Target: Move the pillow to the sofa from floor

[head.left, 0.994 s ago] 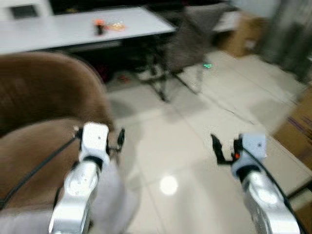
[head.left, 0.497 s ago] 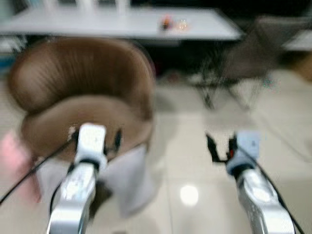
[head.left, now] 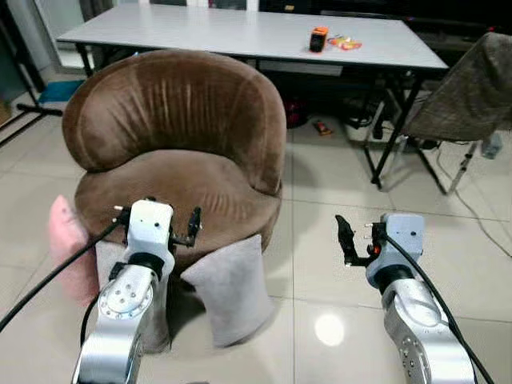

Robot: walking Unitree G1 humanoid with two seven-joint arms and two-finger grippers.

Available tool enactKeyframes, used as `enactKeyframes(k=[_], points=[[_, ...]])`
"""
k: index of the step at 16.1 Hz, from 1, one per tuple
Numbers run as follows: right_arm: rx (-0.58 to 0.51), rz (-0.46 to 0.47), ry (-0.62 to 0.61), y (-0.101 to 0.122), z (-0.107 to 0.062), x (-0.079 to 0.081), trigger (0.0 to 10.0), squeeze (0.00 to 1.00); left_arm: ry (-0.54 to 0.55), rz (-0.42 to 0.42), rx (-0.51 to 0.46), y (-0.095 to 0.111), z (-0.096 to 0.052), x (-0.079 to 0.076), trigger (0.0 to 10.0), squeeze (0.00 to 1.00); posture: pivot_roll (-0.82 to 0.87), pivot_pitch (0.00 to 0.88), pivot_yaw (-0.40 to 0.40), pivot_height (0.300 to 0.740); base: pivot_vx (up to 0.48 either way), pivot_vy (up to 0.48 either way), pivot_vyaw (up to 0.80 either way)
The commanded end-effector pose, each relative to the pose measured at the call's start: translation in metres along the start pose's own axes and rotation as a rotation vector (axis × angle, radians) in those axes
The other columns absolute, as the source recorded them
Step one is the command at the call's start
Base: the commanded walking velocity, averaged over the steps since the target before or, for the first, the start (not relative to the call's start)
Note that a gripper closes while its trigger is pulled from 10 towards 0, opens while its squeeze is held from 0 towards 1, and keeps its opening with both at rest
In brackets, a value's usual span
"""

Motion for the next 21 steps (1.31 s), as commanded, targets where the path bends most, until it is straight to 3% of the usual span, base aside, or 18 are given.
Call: enactKeyframes(k=[1,5,16,21], points=[[0.0,-0.019,-0.001,0.0009,0.0019,0.0005,10.0,1.0,-0.014,0.004,-0.007,0.0013,0.0017,-0.0019,10.0,0.0,-0.02,0.0,-0.025,0.74,0.42,0.0,0.0],[-0.012,-0.041,-0.007,0.0048,0.007,-0.0004,10.0,1.0,-0.012,0.002,-0.007,-0.0001,0.0008,-0.0015,10.0,0.0,-0.02,0.0,-0.023,0.74,0.425,0.0,0.4],[0.004,-0.084,-0.001,0.0008,0.0098,-0.0027,10.0,1.0,-0.009,0.008,-0.016,0.001,0.0004,-0.0022,10.0,0.0,-0.02,0.0,-0.034,0.74,0.414,0.0,0.0],[0.017,-0.085,0.01,-0.0037,0.0089,-0.0054,10.0,1.0,0.002,0.04,0.014,-0.0077,-0.0067,0.0016,10.0,0.0,-0.02,0.0,-0.036,0.74,0.065,0.0,0.0]])
Point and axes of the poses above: a point about 5 cm out from each wrist's last joint towards the gripper, its own z axis pointing out of the wrist towards the gripper, its own y axis along the axis of the wrist's last joint, x = y × z, the point moved 4 cm from there along z, pointing out of the wrist towards the gripper, and after that the axes turned 13 degrees about -z, right-handed, at the moved point
